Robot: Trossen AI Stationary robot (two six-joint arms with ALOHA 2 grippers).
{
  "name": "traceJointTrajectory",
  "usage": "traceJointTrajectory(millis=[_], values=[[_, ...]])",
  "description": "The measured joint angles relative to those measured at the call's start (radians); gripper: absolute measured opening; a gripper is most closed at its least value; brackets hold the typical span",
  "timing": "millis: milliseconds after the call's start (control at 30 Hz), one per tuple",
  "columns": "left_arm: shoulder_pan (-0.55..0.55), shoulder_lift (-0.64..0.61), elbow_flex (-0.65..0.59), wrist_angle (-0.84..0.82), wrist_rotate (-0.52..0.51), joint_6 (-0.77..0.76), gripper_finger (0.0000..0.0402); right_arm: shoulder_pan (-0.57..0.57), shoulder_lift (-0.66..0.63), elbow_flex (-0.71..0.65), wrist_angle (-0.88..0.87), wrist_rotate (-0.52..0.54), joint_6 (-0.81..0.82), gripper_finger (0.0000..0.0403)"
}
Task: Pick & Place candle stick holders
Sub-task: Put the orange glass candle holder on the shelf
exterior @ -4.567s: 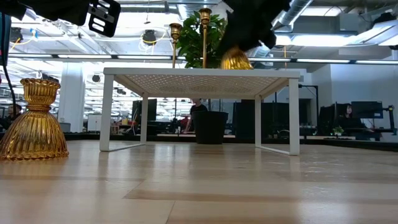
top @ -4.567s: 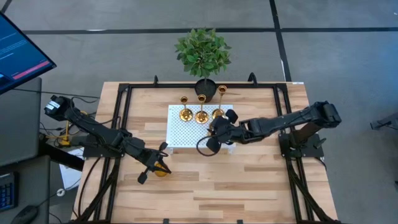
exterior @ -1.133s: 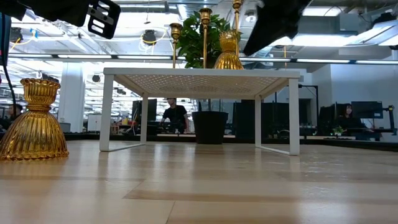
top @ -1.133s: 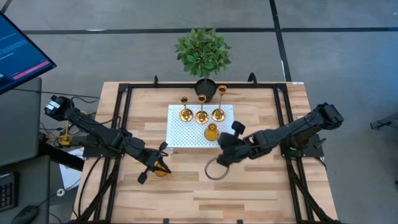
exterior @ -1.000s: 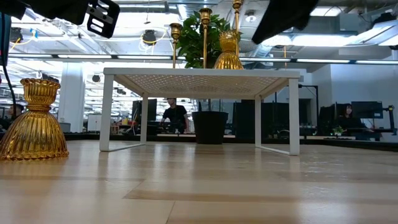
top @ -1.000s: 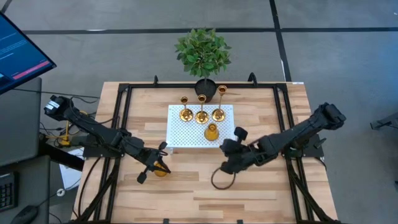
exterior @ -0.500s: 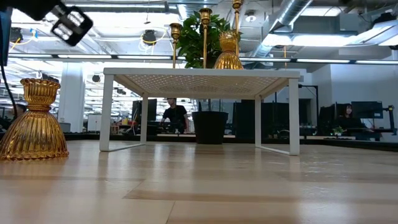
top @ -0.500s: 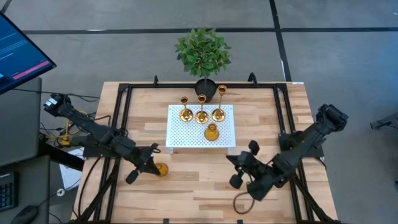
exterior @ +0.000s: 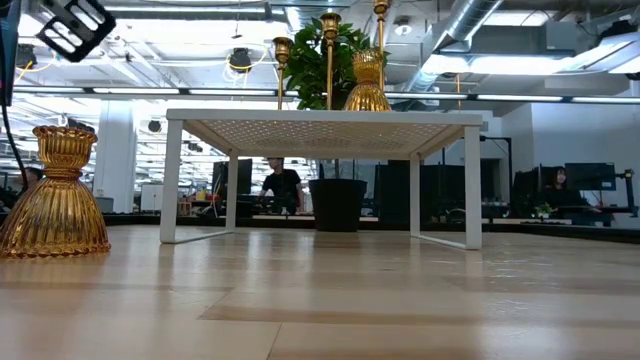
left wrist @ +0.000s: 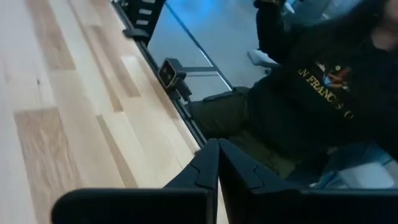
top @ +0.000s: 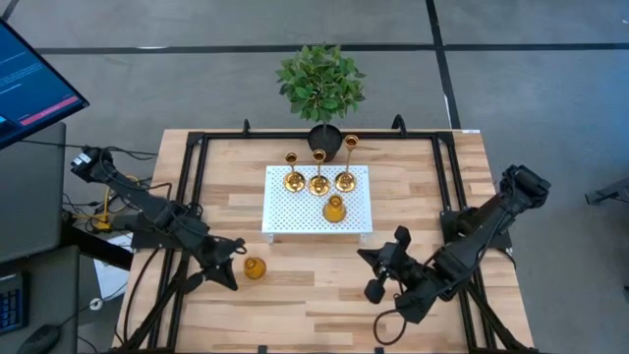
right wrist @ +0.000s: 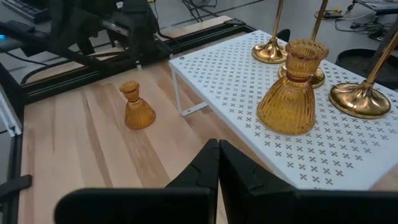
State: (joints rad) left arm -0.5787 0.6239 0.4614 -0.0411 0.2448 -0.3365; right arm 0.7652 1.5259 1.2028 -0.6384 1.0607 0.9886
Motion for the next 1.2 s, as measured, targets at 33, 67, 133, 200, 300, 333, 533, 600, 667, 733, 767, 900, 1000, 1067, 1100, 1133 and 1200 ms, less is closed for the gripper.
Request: traceJointTrajectory(millis=[33,67,133,200,300,333,533,600,667,733,767,900,1000,1067,1100,1133,1200], values=[[0.0,0.0,0.0,0.004,0.008,0.021,0.0007,-0.002,0.0,0.0,0.0,0.0,0.0,0.0],[0.001,0.0,0.0,0.008,0.011,0.039,0.0006,-0.006,0.0,0.0,0.0,0.0,0.0,0.0],[0.003,0.0,0.0,0.018,0.011,0.089,0.0005,-0.013,0.0,0.0,0.0,0.0,0.0,0.0],[0.007,0.0,0.0,0.041,0.0,0.139,0.0005,-0.019,0.0,0.0,0.0,0.0,0.0,0.0],[0.009,0.003,0.0,0.078,-0.037,0.119,0.001,-0.027,0.0,0.0,-0.001,0.001,-0.001,0.0],[0.009,0.003,0.0,0.084,-0.049,0.099,0.0011,-0.029,0.0,0.0,-0.003,0.008,-0.003,0.0],[0.009,0.004,0.0,0.056,-0.209,-0.114,0.0004,-0.004,0.001,0.0,-0.016,0.043,-0.161,0.0],[0.008,0.005,0.0,0.057,-0.213,-0.129,0.0004,0.02,0.0,-0.007,-0.008,0.055,-0.22,0.0],[0.008,0.007,0.0,0.056,-0.22,-0.129,0.0004,0.039,-0.001,-0.031,-0.004,0.059,-0.257,0.0],[0.009,0.008,0.0,0.057,-0.235,-0.115,0.0004,0.057,-0.009,-0.065,-0.002,0.055,-0.261,0.0],[0.009,0.012,0.0,0.057,-0.248,-0.099,0.0004,0.061,-0.015,-0.078,0.003,0.048,-0.259,0.0],[0.008,0.023,0.001,0.058,-0.328,-0.086,0.0004,0.049,-0.047,-0.148,0.081,-0.041,-0.327,0.0],[0.009,0.035,0.001,0.056,-0.395,-0.093,0.0004,0.005,-0.107,-0.23,0.221,-0.153,-0.483,0.0],[0.009,0.046,0.001,0.057,-0.441,-0.115,0.0003,-0.041,-0.164,-0.307,0.367,-0.257,-0.619,0.0],[0.009,0.053,0.001,0.057,-0.461,-0.126,0.0003,-0.068,-0.198,-0.353,0.445,-0.323,-0.689,0.0],[0.009,0.06,0.001,0.057,-0.479,-0.135,0.0003,-0.098,-0.234,-0.401,0.526,-0.397,-0.753,0.0],[0.009,0.075,0.001,0.057,-0.516,-0.143,0.0003,-0.154,-0.315,-0.49,0.644,-0.496,-0.832,0.0]])
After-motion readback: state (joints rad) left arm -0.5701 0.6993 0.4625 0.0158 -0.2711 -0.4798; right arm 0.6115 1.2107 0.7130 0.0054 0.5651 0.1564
